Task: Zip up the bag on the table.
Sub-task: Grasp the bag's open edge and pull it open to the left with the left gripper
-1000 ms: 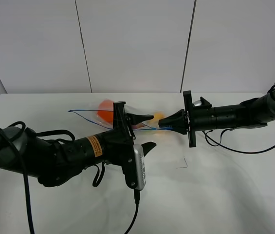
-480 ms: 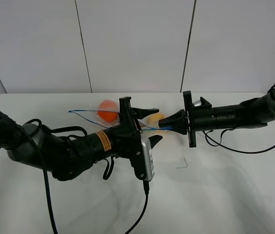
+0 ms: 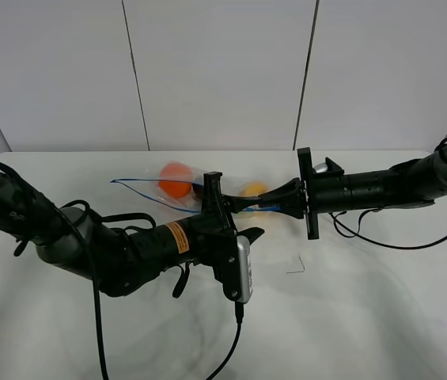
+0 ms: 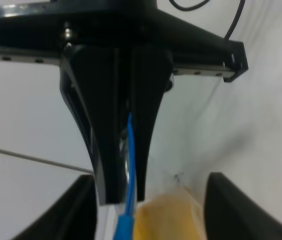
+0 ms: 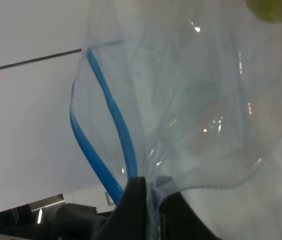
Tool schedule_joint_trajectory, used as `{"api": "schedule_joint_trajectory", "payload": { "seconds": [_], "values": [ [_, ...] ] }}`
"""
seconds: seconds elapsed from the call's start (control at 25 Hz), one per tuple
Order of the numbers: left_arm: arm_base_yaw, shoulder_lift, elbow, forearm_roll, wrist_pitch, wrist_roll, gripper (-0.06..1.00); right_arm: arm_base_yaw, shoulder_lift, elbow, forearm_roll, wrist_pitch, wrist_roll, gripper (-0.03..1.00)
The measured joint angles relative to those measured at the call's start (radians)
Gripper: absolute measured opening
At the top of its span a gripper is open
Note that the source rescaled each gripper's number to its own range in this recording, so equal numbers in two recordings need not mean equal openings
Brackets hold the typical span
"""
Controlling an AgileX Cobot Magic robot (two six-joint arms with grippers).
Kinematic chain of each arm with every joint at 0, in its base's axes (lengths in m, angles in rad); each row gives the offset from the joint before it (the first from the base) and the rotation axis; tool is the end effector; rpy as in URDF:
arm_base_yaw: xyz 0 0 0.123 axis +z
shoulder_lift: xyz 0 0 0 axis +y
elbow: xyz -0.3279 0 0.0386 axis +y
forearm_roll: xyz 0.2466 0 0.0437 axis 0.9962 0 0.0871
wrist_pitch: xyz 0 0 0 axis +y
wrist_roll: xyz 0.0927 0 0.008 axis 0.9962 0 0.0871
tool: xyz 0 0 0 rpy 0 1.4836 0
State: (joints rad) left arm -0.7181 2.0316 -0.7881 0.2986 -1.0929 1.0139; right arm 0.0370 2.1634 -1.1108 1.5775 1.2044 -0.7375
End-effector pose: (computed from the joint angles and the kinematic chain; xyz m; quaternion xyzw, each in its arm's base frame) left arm 0.2781 -0.2753 0.1726 0.6401 0.3603 0.0508 0.6766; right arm 0.3912 0.1014 0.1539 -0.1515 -0.7890 -0.5954 0.0039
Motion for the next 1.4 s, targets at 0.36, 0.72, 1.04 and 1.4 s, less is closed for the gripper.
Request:
{"api": "schedule_joint_trajectory", "payload": {
  "seconds": [0.36,0.72,1.04,1.4],
  "values": [
    [0.000,0.000,0.000,-0.058,-0.003,0.015,0.53,0.000,0.000,0.000,0.000,0.000,0.000,0.00],
    [0.000,0.000,0.000,-0.059,-0.003,0.016,0.18,0.000,0.000,0.000,-0.002,0.000,0.000,0.00],
    [0.000,0.000,0.000,-0.059,-0.003,0.016,0.00,0.000,0.000,0.000,-0.004,0.000,0.000,0.00],
    [0.000,0.000,0.000,-0.094,-0.005,0.032,0.00,0.000,0.000,0.000,-0.001,0.000,0.000,0.00]
  ]
}}
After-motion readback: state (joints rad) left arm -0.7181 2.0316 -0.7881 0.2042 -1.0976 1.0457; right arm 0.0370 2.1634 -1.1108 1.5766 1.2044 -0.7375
